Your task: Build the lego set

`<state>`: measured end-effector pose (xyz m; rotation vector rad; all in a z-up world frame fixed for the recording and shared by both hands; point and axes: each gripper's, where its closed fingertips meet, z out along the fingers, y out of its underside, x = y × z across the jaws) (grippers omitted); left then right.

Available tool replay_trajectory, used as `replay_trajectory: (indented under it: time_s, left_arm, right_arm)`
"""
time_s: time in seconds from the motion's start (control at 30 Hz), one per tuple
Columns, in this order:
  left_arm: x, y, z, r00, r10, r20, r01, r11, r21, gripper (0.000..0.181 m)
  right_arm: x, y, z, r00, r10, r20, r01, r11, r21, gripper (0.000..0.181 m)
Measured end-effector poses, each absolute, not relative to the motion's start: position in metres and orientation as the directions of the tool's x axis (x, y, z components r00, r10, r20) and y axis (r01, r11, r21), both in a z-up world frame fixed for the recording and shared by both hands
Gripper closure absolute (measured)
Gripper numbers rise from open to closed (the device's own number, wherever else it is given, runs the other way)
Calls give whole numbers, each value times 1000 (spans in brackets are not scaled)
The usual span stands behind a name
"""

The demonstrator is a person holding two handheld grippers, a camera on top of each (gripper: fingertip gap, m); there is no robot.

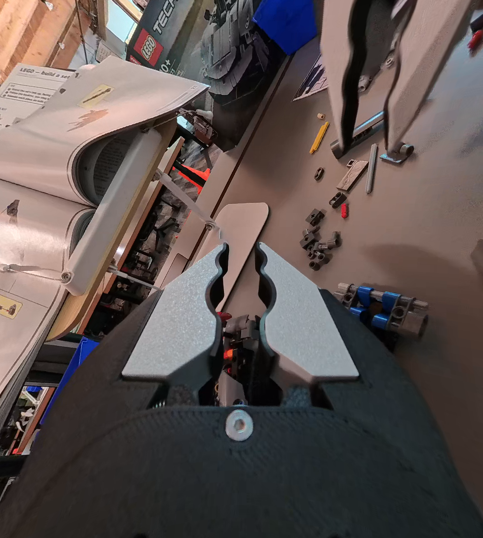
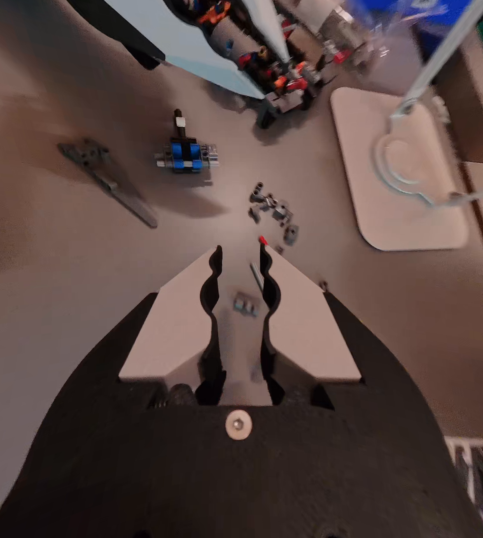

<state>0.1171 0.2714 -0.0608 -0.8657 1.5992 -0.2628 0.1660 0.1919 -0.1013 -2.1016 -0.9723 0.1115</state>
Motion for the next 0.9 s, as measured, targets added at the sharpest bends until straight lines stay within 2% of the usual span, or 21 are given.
replay_trajectory:
  time_s: [0.13,0.43,0.53,0.77,0.9]
  left_arm:
    - [113,271,-55,24,-669,-743,-368,685,-629,166]
    - [107,265,-41,22,-734,-679,-314,640,-701,166]
    - [106,265,-39,25,-742,-670,-307,632,-712,166]
    - [108,268,-42,25,-746,-666,-319,625,-712,165]
    - [108,266,-41,23,-773,-634,-310,597,-740,166]
  right_arm:
    - [148,224,-132,701,701,130,586,-462,-666,158]
    - [151,248,-154,720,687,100,579,-514,-633,165]
    - [150,249,-154,721,689,80,565,-516,-644,176]
    - [150,240,-149,714,697,70,557,-504,-660,177]
    - [147,228,-124,694,699,174,585,-406,-702,177]
